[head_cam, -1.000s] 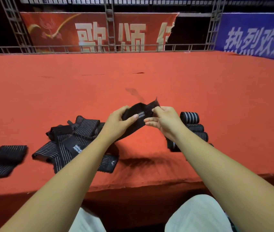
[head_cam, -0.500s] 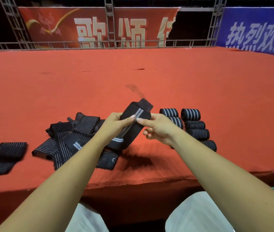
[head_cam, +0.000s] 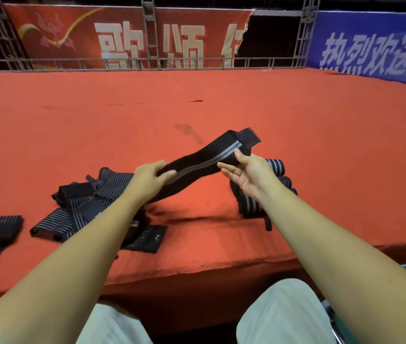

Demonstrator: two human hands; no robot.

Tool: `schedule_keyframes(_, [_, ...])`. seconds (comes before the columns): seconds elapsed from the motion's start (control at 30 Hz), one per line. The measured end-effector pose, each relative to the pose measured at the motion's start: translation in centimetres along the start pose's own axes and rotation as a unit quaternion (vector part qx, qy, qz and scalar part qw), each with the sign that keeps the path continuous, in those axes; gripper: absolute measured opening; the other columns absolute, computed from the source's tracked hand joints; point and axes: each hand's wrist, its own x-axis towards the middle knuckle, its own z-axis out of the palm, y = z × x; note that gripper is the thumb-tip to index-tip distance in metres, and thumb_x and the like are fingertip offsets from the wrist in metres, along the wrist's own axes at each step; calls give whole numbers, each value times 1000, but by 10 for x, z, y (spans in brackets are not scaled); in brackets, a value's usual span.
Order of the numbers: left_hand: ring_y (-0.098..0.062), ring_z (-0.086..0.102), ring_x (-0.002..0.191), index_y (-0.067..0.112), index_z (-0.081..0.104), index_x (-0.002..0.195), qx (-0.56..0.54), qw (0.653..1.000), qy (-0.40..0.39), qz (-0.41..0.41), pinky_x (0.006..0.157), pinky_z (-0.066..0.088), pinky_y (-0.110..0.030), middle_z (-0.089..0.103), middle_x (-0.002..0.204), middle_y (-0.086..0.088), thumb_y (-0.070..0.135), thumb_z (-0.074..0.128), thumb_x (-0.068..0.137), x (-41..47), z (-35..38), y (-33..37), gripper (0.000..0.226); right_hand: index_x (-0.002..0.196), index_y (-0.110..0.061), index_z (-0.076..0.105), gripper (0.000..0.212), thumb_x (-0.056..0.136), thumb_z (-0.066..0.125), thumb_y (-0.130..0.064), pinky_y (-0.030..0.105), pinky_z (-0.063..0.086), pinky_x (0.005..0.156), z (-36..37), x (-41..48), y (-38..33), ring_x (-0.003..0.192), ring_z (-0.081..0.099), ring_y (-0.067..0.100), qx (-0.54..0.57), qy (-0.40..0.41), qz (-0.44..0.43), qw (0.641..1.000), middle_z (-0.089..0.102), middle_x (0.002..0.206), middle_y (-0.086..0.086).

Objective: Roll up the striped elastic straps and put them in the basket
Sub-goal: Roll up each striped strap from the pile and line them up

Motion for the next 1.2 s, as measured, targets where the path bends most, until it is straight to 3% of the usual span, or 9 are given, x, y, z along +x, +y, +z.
schedule_keyframes(0.07, [-21, 49, 72, 9, 56, 80, -49, 997, 53, 27, 61, 32, -30, 48, 68, 1, 28, 63, 97, 9, -16, 20, 27, 108, -3, 57, 12, 103, 50, -12, 36, 63, 72, 1, 5, -5, 80, 75, 33, 24, -3, -7, 1000, 74, 92, 14])
schedule_keyframes(0.2, [-13, 43, 63, 9, 59, 82, -93, 993, 42, 63, 60, 34, -33, 50, 67, 0, 43, 61, 93, 28, -46, 53, 35, 112, -1, 58, 17, 104, 48, -13, 34, 63, 68, 8, 17, -16, 74, 75, 30, 67, 4, -6, 998, 75, 90, 18])
schedule_keyframes(0.27, [-12, 56, 65, 13, 68, 93, -203, 978, -42, 30, 62, 43, -30, 64, 74, 1, 40, 62, 94, 27, -49, 64, 27, 120, 3, 55, 22, 103, 52, -12, 36, 63, 64, 6, 26, -20, 75, 76, 32, 79, 31, 1, 996, 67, 112, 22])
schedule_keyframes(0.37, [-11, 68, 67, 9, 66, 107, -421, 886, -184, -64, 59, 54, -22, 74, 85, -3, 18, 61, 97, 7, -34, 71, 15, 139, 3, 44, 44, 99, 58, -10, 35, 61, 61, 1, 40, -21, 81, 75, 37, 60, 75, -1, 995, 52, 137, 23])
schedule_keyframes(0.47, [-14, 66, 68, 13, 64, 121, -419, 847, -300, -126, 63, 56, -28, 73, 92, -2, 12, 72, 85, -15, -5, 43, 37, 137, 0, 47, 41, 99, 58, -11, 36, 61, 66, 1, 46, -14, 85, 75, 34, -9, 86, -11, 996, 59, 131, 22])
schedule_keyframes(0.6, [-9, 61, 58, 10, 60, 127, -280, 885, -321, -188, 54, 54, -26, 69, 78, 2, 4, 66, 93, -48, 50, 5, 34, 112, -7, 60, 15, 101, 57, -16, 29, 60, 76, 10, 50, 7, 83, 70, 29, -177, 54, -22, 982, 68, 111, 16])
schedule_keyframes(0.77, [-25, 66, 101, 16, 50, 125, -98, 975, -164, -114, 89, 52, -40, 70, 113, -6, 30, 70, 91, -59, 95, -29, 42, 103, -8, 60, 11, 101, 57, -19, 22, 56, 59, 21, 74, 34, 68, 68, 21, -308, 31, -17, 951, 68, 107, 13])
schedule_keyframes(0.97, [-22, 60, 70, 19, 22, 147, -72, 991, -73, -81, 61, 32, -34, 54, 66, 10, 37, 62, 95, -54, 109, -33, 68, 104, -8, 61, 14, 100, 58, -21, 23, 55, 53, 25, 120, 55, 63, 67, 19, -366, 29, 0, 930, 68, 104, 13])
schedule_keyframes(1.2, [-17, 47, 81, 23, 26, 148, -15, 992, -124, -20, 67, 25, -27, 41, 84, 9, 41, 63, 94, -50, 116, -44, 68, 89, -12, 54, 14, 94, 67, -12, 18, 41, 36, 19, 194, 89, 35, 52, 9, -486, 27, 56, 872, 56, 73, 8])
